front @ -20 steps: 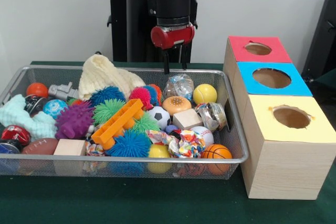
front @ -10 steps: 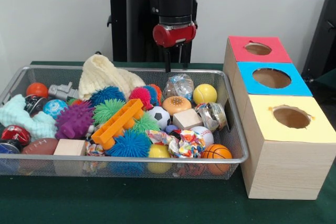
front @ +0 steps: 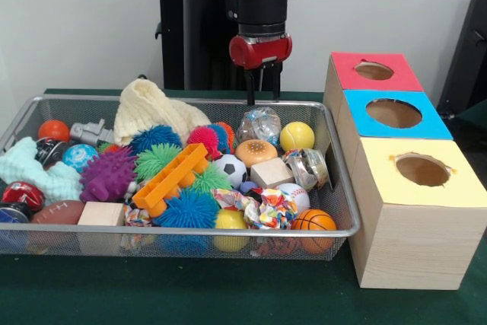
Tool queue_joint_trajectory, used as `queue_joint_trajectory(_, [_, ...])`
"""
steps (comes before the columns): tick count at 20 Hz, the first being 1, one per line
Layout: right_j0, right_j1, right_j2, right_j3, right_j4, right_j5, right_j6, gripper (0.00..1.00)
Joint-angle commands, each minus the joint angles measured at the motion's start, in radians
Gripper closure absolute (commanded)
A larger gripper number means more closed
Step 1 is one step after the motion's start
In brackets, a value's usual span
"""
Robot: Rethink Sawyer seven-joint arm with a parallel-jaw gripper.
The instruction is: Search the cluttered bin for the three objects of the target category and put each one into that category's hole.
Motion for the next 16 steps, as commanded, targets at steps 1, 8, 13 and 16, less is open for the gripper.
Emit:
queue_joint_trajectory(1, [-0.047, 0.027, 0.089, -0.092, 0.054, 0.080, 0.055, 0.00])
queue_joint_trajectory(8, [-0.112, 0.072, 0.155, -0.127, 0.034, 0.100, 0.000, 0.00])
queue_joint_trajectory(13, [-0.110, 0.082, 0.145, -0.143, 0.028, 0.104, 0.002, 0.00])
queue_joint_trajectory(16, [-0.083, 0.104, 0.121, -0.167, 0.024, 0.082, 0.025, 0.00])
